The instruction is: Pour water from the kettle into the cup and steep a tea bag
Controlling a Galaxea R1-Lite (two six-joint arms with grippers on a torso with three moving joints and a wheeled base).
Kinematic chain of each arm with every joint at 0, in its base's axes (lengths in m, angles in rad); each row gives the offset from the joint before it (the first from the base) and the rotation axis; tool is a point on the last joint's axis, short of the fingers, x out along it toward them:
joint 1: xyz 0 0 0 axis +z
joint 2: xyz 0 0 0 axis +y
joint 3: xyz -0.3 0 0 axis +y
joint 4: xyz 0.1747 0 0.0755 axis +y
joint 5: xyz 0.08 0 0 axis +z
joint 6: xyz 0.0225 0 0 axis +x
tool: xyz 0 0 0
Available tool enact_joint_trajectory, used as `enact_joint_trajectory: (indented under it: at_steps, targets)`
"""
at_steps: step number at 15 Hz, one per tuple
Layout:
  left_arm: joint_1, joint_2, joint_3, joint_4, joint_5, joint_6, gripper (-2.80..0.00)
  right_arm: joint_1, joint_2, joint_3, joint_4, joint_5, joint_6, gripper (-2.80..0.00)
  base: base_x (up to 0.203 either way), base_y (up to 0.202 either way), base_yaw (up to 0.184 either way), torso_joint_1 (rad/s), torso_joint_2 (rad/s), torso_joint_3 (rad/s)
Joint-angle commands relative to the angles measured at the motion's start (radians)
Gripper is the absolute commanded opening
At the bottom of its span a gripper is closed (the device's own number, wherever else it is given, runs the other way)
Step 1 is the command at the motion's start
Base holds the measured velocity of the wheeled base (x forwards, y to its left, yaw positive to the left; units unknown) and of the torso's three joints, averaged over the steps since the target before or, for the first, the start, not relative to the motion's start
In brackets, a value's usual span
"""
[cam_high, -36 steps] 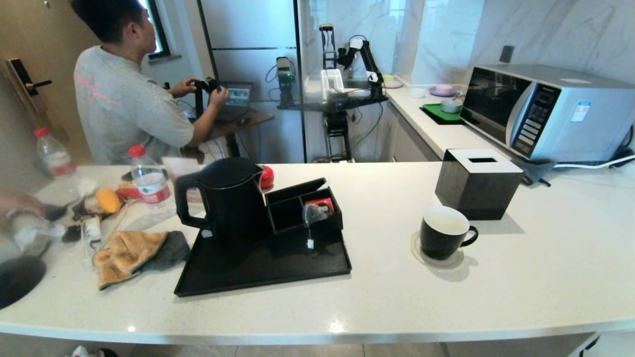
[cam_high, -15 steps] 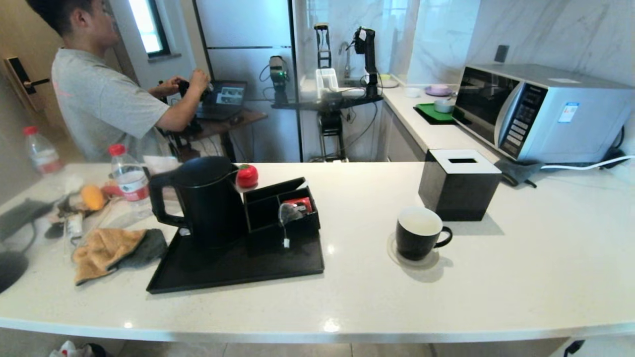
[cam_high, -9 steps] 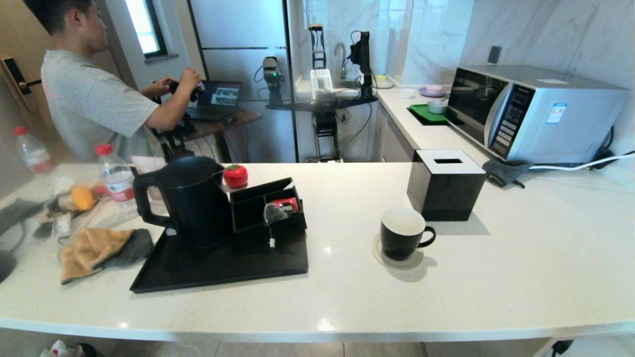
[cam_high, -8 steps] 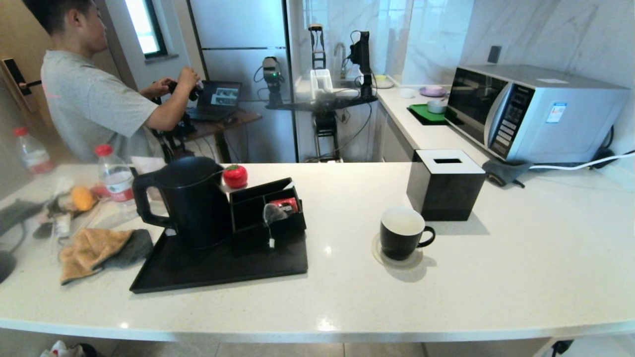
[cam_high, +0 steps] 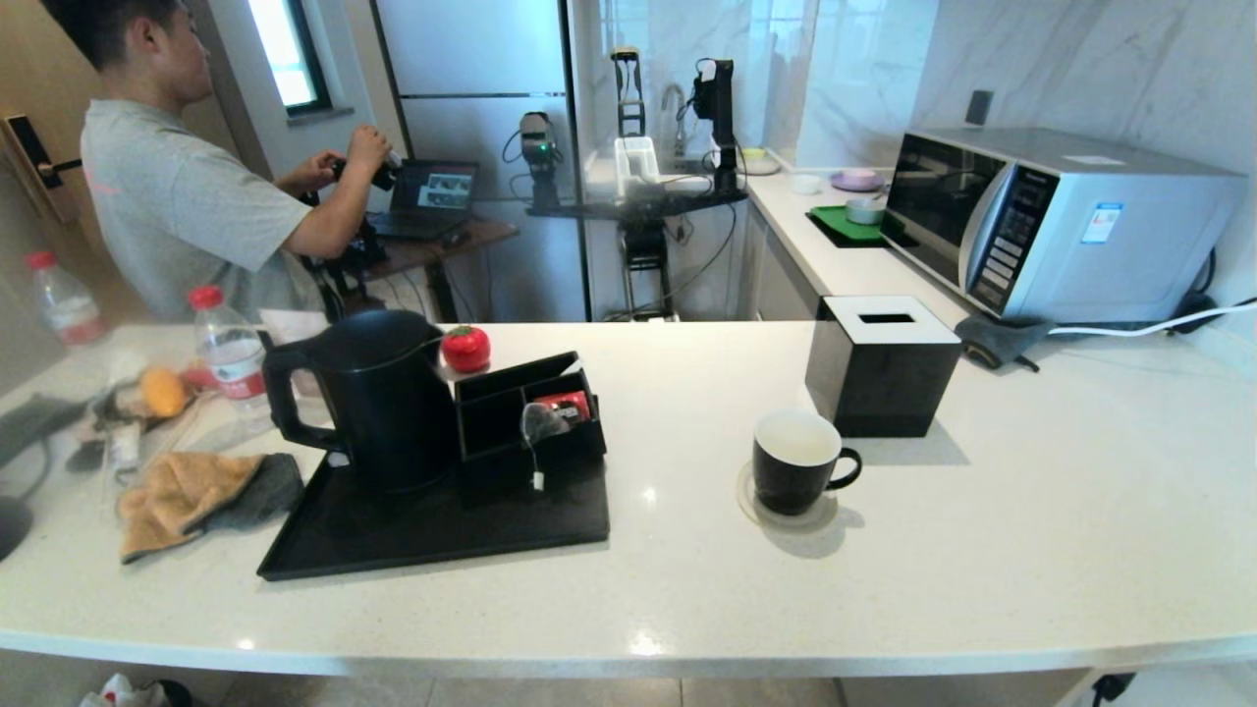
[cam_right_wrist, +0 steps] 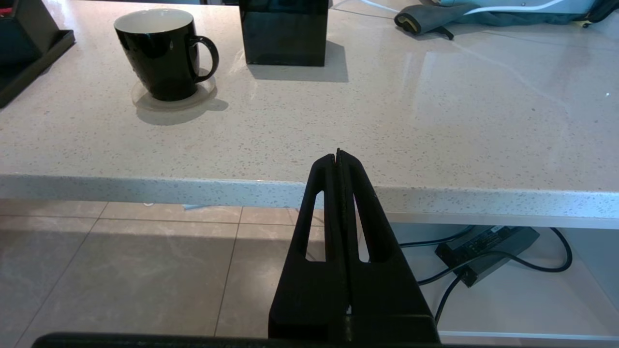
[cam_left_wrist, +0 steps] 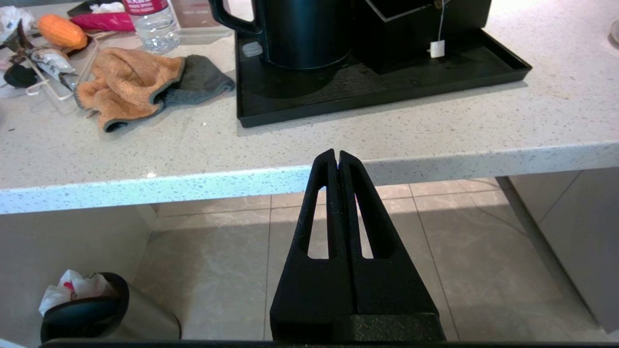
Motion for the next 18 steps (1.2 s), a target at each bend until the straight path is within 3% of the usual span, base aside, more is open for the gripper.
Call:
enact_joint_trajectory:
  at_steps: [1,13,16,18]
  targets:
    - [0.001,0.000,0.000,0.001,0.000,0.001,-2.80,0.000,0.001,0.000,0.000,0.000,-0.001,-2.80,0.000,0.000,0.000,0.000,0.00,0.000]
    - [0.000,0.000,0.000,-0.001,0.004,0.004,-2.80,0.000,0.001,0.000,0.000,0.000,-0.001,-2.80,0.000,0.000,0.000,0.000,0.00,0.000]
    - [0.001,0.015,-0.080,0.046,0.003,0.002,-2.80,0.000,0.001,0.000,0.000,0.000,-0.001,-2.80,0.000,0.000,0.000,0.000,0.00,0.000]
    - [0.000,0.094,-0.151,0.065,0.039,0.003,-2.80,0.000,0.001,0.000,0.000,0.000,-0.001,-2.80,0.000,0.000,0.000,0.000,0.00,0.000]
